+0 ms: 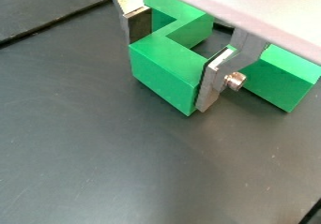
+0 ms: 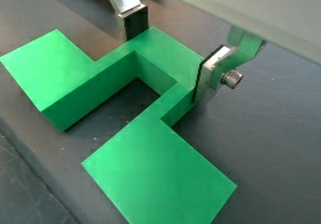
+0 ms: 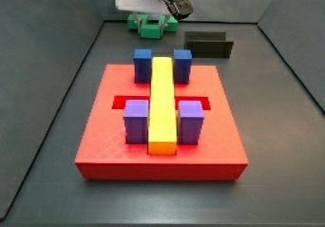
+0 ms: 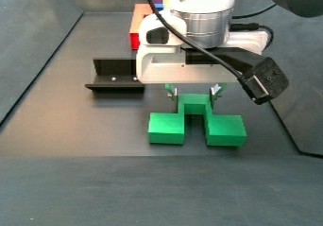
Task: Pick up the green object. Move up. Place the green object on the fixture. Regrasp the green object. Move to above the board. Insert the green object.
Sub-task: Pick up the green object, then move up, then place the green object on the fixture.
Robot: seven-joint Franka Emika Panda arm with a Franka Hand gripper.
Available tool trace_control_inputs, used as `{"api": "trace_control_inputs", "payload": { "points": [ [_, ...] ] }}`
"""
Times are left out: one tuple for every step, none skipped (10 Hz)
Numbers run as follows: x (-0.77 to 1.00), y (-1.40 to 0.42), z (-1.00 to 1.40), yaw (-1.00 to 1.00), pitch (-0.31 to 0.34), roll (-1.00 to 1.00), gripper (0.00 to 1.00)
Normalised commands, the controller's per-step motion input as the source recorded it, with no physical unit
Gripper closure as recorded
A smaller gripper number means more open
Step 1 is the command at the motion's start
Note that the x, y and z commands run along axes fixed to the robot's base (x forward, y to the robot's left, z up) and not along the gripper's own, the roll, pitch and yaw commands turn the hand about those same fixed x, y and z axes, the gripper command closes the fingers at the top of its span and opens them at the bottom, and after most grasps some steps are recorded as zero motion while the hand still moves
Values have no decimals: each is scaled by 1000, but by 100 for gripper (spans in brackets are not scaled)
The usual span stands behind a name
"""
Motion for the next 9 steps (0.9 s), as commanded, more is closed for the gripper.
{"api": "trace_control_inputs", "payload": {
  "points": [
    [0, 0, 0, 0, 0, 0, 100],
    [0, 0, 0, 0, 0, 0, 100],
    [0, 0, 0, 0, 0, 0, 100],
    [0, 0, 833, 0, 0, 0, 100],
    [-46, 7, 777, -3, 31, 0, 100],
    [-71, 11, 512, -11, 45, 18, 100],
    [-32, 4, 232, -10, 18, 44, 100],
    [0, 0, -26, 0, 3, 0, 100],
    [0, 0, -26, 0, 0, 0, 100]
  ]
}}
